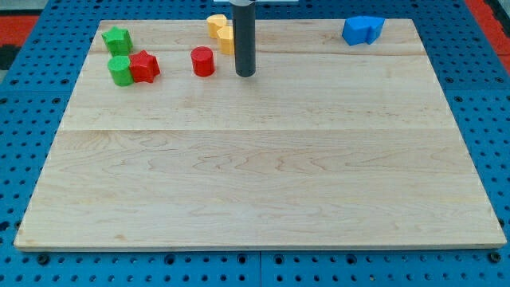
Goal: Keep red blocks at center
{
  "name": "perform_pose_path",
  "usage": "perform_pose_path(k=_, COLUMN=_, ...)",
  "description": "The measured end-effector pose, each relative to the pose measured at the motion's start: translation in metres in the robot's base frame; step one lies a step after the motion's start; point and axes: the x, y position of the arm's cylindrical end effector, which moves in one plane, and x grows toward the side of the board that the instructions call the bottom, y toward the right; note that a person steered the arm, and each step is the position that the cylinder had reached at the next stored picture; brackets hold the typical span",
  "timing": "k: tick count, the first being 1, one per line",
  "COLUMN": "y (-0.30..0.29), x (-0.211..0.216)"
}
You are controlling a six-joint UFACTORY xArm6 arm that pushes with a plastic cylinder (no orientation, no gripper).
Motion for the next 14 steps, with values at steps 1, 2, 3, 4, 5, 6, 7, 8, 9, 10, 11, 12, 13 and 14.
perform_pose_path(k=1, y=-0.028, x=-0.003)
perform_pose_path(k=2, y=-0.053, x=-0.006)
perform_pose_path(k=3, y=-0.042, x=-0.006)
perform_pose_path(k=4, y=-0.040, x=-0.012)
perform_pose_path(k=5, y=-0.041, x=-0.039)
perform_pose_path(k=6, y=-0.094, x=-0.040)
perform_pose_path(k=7, y=-0.108, x=-0.040)
perform_pose_path(k=8, y=-0.130, x=-0.037)
perform_pose_path(k=9, y=-0.173, x=-0.054)
perform_pose_path(k=10, y=-0.208, x=-0.048)
perform_pose_path(k=11, y=-0.189, x=-0.020)
perform_pose_path(k=12, y=-0.141, x=-0.005)
perform_pose_path(k=13, y=-0.087, x=-0.001)
perform_pose_path(k=14, y=-0.040, x=0.022)
